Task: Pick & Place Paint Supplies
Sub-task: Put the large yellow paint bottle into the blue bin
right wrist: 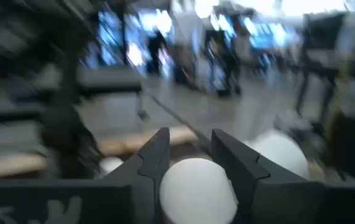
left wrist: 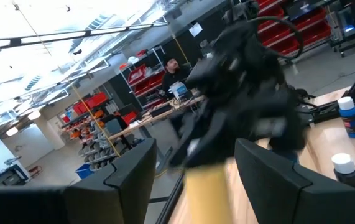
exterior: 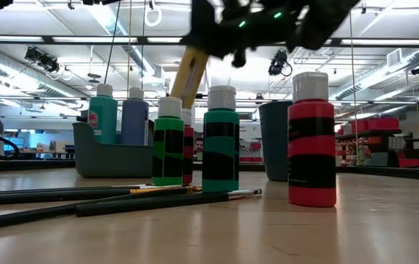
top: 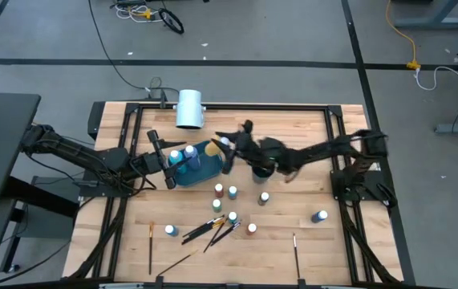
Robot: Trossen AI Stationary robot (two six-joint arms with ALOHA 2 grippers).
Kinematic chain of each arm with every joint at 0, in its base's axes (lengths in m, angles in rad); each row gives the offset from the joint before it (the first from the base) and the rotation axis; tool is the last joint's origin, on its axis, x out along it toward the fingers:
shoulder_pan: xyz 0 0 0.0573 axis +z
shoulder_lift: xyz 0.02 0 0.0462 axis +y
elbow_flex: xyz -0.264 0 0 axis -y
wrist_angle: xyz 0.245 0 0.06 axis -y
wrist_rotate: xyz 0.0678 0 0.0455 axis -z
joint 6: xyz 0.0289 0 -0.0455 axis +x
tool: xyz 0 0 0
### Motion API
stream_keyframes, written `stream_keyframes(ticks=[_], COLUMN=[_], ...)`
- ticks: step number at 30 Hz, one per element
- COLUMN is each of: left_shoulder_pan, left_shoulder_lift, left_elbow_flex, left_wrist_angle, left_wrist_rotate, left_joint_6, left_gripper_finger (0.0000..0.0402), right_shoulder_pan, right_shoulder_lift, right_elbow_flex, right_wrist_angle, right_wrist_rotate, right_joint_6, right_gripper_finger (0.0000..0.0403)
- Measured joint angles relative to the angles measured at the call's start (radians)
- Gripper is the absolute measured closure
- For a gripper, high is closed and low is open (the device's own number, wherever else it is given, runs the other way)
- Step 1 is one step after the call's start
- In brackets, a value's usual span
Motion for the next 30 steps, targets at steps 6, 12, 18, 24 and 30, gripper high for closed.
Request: stream_keyframes(ticks=[6,12,18,24,30], left_shoulder_pan=[0.000,0.000,0.000,0.000,0.000], left_shoulder_lift=[0.000,0.000,0.000,0.000,0.000], left_elbow_flex=[0.000,0.000,0.000,0.000,0.000], left_wrist_angle=[0.000,-0.001,-0.001,0.000,-0.001], left_wrist_rotate=[0.000,0.000,0.000,0.000,0.000], left_joint_6=[-0.006,-0.006,-0.004,-0.003,-0.004], left_gripper_finger=[0.0173,0.0173,0.0173,0.0173,0.0173], right_shoulder_pan=[-0.037,-0.053,-0.066,-0.079,-0.090], right_shoulder_lift=[0.116,0.208,0.293,0.322,0.326], right_elbow_flex=[0.132,0.174,0.195,0.201,0.200], right_wrist_angle=[-0.130,-0.135,-0.137,-0.104,-0.095], right_wrist_rotate=[-0.007,-0.008,-0.005,-0.006,-0.091], right_joint_6=[0.077,0.110,0.156,0.158,0.149], right_gripper_finger=[0.0296,0.0298,0.0292,0.0292,0.0245])
